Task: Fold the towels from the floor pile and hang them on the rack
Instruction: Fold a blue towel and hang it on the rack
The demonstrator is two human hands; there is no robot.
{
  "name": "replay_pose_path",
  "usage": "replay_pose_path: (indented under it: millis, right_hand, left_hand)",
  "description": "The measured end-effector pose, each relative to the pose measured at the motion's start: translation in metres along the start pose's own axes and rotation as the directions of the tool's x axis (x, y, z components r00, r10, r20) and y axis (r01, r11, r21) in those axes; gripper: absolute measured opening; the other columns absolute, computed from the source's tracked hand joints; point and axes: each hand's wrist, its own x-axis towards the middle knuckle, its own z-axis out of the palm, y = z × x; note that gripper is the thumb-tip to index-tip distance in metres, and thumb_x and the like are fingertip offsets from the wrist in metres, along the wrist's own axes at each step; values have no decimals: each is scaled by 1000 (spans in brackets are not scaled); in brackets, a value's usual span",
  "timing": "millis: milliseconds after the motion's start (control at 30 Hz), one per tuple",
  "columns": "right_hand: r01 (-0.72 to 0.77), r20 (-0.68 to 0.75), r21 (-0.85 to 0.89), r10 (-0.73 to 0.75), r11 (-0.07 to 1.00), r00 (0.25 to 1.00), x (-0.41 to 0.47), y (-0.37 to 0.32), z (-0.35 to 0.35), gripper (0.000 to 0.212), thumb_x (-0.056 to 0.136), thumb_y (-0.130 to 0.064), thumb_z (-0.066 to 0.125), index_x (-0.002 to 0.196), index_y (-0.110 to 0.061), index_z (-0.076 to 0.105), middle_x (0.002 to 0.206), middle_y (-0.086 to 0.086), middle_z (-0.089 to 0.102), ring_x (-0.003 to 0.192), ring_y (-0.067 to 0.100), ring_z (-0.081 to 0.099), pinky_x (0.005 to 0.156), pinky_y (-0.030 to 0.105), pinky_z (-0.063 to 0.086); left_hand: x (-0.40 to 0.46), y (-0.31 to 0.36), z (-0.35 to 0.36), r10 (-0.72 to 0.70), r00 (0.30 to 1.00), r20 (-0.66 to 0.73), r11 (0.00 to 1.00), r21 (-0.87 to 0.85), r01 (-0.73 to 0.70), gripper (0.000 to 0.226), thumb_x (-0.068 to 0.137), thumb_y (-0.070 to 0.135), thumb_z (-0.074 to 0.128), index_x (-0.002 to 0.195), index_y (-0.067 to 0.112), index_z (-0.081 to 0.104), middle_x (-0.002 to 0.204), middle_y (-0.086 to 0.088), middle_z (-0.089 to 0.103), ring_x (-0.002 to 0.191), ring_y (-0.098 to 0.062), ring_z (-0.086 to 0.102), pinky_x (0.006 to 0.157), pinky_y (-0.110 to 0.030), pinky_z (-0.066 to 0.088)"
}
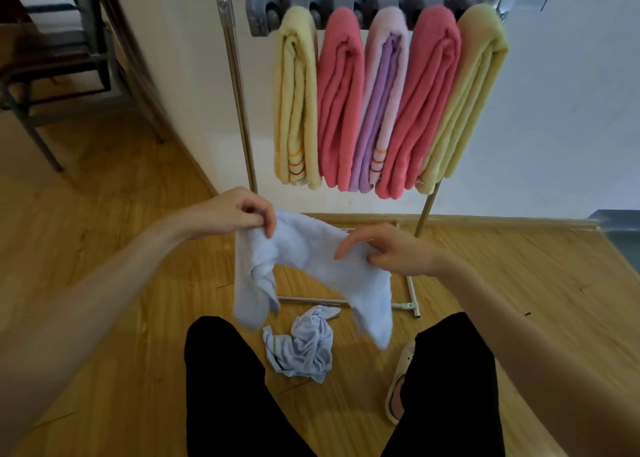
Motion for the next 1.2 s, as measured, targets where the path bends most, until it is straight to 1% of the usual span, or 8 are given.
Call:
replay_pose_path:
  millis: [133, 300, 433, 500, 600, 667, 933, 1200]
  right_hand:
    - [-113, 89, -202, 133, 973, 987, 38, -16, -12, 55, 75, 10, 45, 118, -16, 66, 110, -4, 62, 98, 13, 57, 88, 27, 45]
    - [-148, -98, -103, 138, 984, 986, 81, -47, -30, 44, 96, -13, 51, 139, -9, 46, 144, 0, 43, 132, 8, 37, 97, 10, 27]
    - [-75, -180, -136, 50, 988, 982, 113, -80, -47, 51, 97, -16, 52, 143, -3, 34, 145, 8, 40, 129, 4, 41, 89, 3, 26]
    - [-36, -225, -148, 2, 988, 974, 128, -94, -55, 48, 96, -10, 52, 138, 6, 36, 121, 11, 51, 102, -13, 54, 79, 2, 37]
    - [-29, -337, -146, -22, 989, 941, 152, -108, -66, 47, 94, -10, 53, 135, 6, 38, 130, 20, 47, 120, 20, 50, 89, 24, 42]
    - [-12, -421, -101, -32, 995, 906, 169, -117, -75, 47, 93, -7, 53, 136, 4, 37, 137, 24, 43, 124, 32, 44, 89, 27, 37]
    - [66, -620, 67, -10, 996, 784, 234, -131, -88, 53, 86, -4, 54, 138, -9, 40, 122, 13, 55, 101, 21, 59, 81, 35, 53]
    - [68, -741, 61, -1, 996, 671, 269, -135, -90, 56, 85, -5, 55, 135, -3, 29, 137, 14, 29, 121, 29, 42, 100, 42, 46]
  left_hand:
    - [5, -5, -30, -7, 999, -48, 981, 192, 16, 27, 94, 8, 51, 92, 24, 73, 92, 16, 61, 88, 3, 56, 74, -13, 40]
    - [15, -10, -72, 91, 956, -280, 917, 398, 29, 37, 87, 19, 61, 124, 19, 58, 115, -1, 49, 107, -17, 48, 81, -22, 36]
    - [26, 2, -97, 257, 752, -608, 894, 445, 54, 36, 88, 5, 61, 123, 4, 59, 125, -17, 51, 114, -30, 49, 88, -18, 28]
    - [32, 0, -116, 293, 668, -684, 887, 455, 76, 31, 86, -1, 60, 117, 3, 63, 127, -19, 52, 114, -34, 50, 87, -21, 30]
    - [43, -3, -149, 354, 628, -693, 848, 521, 98, 35, 84, -7, 56, 116, 5, 64, 127, -17, 53, 112, -34, 51, 89, -27, 34]
    - [51, -2, -168, 407, 607, -682, 808, 579, 107, 39, 83, -10, 53, 117, 5, 64, 128, -16, 54, 113, -34, 51, 92, -34, 39]
    - [86, -9, -217, 537, 513, -669, 693, 697, 183, 41, 81, -12, 50, 115, 5, 63, 115, -16, 57, 104, -34, 52, 87, -41, 43]
    - [117, 3, -240, 639, 479, -602, 638, 763, 108, 38, 78, 5, 38, 106, 3, 63, 105, -15, 59, 92, -33, 53, 81, -40, 41]
